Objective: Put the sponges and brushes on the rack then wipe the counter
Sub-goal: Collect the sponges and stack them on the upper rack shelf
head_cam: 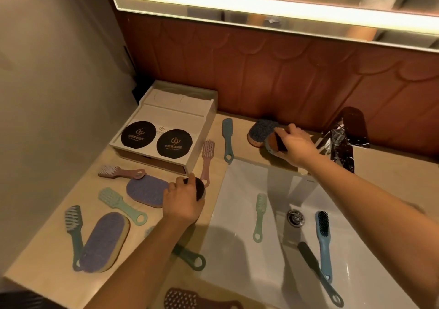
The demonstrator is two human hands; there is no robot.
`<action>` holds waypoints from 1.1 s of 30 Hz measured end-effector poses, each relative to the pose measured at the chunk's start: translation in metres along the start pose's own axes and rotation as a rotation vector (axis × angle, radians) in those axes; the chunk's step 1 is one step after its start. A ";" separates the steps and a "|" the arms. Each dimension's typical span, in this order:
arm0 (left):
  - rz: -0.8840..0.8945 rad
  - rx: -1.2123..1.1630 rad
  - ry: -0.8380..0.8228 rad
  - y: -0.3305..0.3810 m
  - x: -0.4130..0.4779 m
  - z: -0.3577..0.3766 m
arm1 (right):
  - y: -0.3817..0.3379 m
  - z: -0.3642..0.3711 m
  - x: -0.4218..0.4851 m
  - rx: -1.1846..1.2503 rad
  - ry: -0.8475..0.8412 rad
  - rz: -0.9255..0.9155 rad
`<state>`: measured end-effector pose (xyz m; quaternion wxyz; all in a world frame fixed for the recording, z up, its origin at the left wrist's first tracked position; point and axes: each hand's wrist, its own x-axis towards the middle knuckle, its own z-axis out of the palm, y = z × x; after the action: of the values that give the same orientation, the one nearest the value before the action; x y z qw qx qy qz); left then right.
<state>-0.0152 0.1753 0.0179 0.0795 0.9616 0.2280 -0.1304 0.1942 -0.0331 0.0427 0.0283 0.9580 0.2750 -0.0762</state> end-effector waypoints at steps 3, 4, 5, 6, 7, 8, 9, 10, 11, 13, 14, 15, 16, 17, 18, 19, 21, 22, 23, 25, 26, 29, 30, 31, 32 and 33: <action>0.042 -0.262 0.023 0.011 -0.001 -0.011 | -0.022 -0.021 -0.026 0.418 -0.016 -0.017; 0.063 -0.392 0.027 0.016 -0.001 -0.016 | -0.028 -0.027 -0.037 0.576 -0.020 -0.015; 0.083 -0.527 0.029 0.022 -0.001 -0.022 | -0.033 -0.032 -0.049 0.727 -0.019 -0.004; 0.097 -0.674 0.024 0.028 -0.003 -0.029 | -0.037 -0.037 -0.062 0.871 -0.016 0.017; 0.089 -0.833 -0.001 0.035 -0.006 -0.037 | -0.040 -0.039 -0.072 1.009 -0.021 0.052; 0.072 -0.990 -0.035 0.042 -0.011 -0.045 | -0.042 -0.041 -0.083 1.142 -0.026 0.096; 0.053 -1.131 -0.069 0.048 -0.017 -0.052 | -0.043 -0.042 -0.092 1.258 -0.032 0.150; 0.039 -1.247 -0.100 0.054 -0.023 -0.058 | -0.044 -0.043 -0.100 1.355 -0.037 0.206; 0.028 -1.346 -0.132 0.060 -0.029 -0.063 | -0.044 -0.042 -0.106 1.441 -0.049 0.258; 0.007 -1.493 -0.178 0.070 -0.039 -0.069 | -0.045 -0.042 -0.119 1.592 -0.075 0.332; -0.018 -1.555 -0.181 0.075 -0.044 -0.071 | -0.045 -0.041 -0.125 1.642 -0.085 0.355; -0.044 -1.623 -0.172 0.080 -0.047 -0.071 | -0.045 -0.041 -0.130 1.675 -0.092 0.379; -0.073 -1.690 -0.150 0.087 -0.051 -0.071 | -0.045 -0.041 -0.136 1.696 -0.092 0.406; -0.101 -1.752 -0.125 0.091 -0.054 -0.070 | -0.045 -0.040 -0.140 1.716 -0.089 0.434; -0.119 -1.803 -0.107 0.097 -0.057 -0.069 | -0.045 -0.040 -0.144 1.733 -0.075 0.462; -0.128 -1.826 -0.092 0.102 -0.060 -0.067 | -0.046 -0.040 -0.148 1.751 -0.054 0.490; -0.131 -1.829 -0.085 0.110 -0.065 -0.062 | -0.047 -0.041 -0.153 1.792 -0.001 0.544; -0.134 -1.824 -0.087 0.115 -0.069 -0.059 | -0.048 -0.041 -0.156 1.809 0.032 0.568; -0.134 -1.816 -0.091 0.119 -0.072 -0.056 | -0.048 -0.042 -0.160 1.812 0.059 0.585; -0.115 -1.774 -0.089 0.129 -0.079 -0.053 | -0.048 -0.042 -0.169 1.787 0.088 0.604; -0.107 -1.753 -0.089 0.134 -0.082 -0.052 | -0.047 -0.042 -0.173 1.777 0.096 0.610; -0.114 -1.769 -0.124 0.146 -0.089 -0.051 | -0.041 -0.042 -0.186 1.813 0.105 0.584; -0.107 -1.769 -0.143 0.150 -0.092 -0.052 | -0.040 -0.042 -0.190 1.827 0.104 0.556; -0.095 -1.764 -0.161 0.153 -0.095 -0.052 | -0.039 -0.041 -0.194 1.841 0.111 0.517; -0.074 -1.759 -0.177 0.158 -0.098 -0.054 | -0.037 -0.040 -0.199 1.859 0.141 0.483; -0.051 -1.754 -0.185 0.161 -0.101 -0.055 | -0.037 -0.040 -0.201 1.885 0.187 0.459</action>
<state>-0.0165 0.0026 0.1139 0.8042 0.5342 0.2601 0.0124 0.0111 -0.1031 0.1140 -0.7578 0.6202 -0.0910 -0.1812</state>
